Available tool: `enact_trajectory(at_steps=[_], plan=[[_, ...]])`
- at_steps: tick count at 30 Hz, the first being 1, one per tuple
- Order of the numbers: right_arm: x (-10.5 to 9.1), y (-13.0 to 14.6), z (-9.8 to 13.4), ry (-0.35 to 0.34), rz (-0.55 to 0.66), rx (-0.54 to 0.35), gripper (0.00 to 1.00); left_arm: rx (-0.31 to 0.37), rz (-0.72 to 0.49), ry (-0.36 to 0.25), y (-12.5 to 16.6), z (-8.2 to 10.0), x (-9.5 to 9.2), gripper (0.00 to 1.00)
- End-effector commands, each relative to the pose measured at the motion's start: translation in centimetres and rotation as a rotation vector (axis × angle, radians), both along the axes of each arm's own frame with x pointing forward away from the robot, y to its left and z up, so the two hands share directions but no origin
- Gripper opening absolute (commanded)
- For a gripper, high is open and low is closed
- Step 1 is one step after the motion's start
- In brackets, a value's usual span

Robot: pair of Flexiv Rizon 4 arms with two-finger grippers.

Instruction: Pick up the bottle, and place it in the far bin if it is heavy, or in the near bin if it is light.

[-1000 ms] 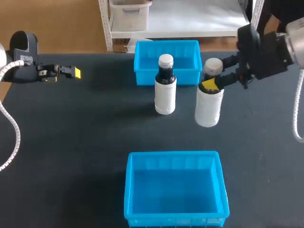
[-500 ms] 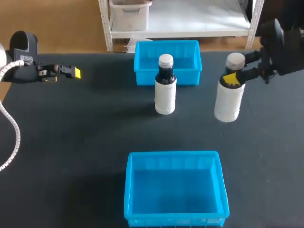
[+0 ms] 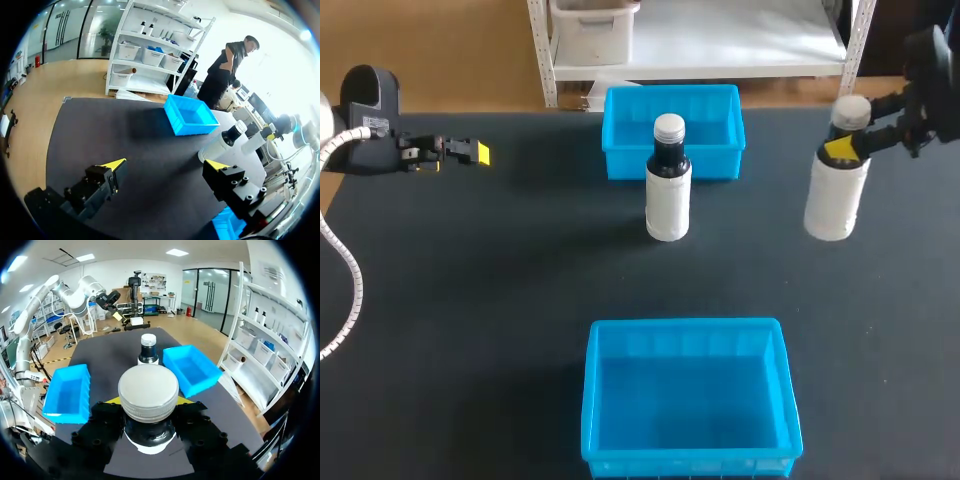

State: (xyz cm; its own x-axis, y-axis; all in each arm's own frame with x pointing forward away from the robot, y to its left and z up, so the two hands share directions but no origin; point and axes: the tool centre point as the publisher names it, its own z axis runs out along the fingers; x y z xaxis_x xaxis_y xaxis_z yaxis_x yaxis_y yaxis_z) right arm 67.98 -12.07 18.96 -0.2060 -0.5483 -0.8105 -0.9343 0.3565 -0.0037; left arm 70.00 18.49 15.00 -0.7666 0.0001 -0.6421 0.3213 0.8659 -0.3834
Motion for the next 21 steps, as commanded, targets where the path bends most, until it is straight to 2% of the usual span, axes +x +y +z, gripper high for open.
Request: enact_trajectory(at_steps=[1, 12, 21], plan=[[1.4, -0.9, 0.8, 0.007, 0.008, 0.003, 0.0, 0.0, 0.0, 0.0, 0.0, 0.0, 0.0, 1.0], [5.3, -2.1, 3.8, -0.034, 0.03, -0.016, 0.0, 0.0, 0.0, 0.0, 0.0, 0.0, 0.0, 1.0], [9.3, -0.7, 6.3, -0.068, 0.085, -0.012, 0.0, 0.0, 0.0, 0.0, 0.0, 0.0, 0.0, 1.0]])
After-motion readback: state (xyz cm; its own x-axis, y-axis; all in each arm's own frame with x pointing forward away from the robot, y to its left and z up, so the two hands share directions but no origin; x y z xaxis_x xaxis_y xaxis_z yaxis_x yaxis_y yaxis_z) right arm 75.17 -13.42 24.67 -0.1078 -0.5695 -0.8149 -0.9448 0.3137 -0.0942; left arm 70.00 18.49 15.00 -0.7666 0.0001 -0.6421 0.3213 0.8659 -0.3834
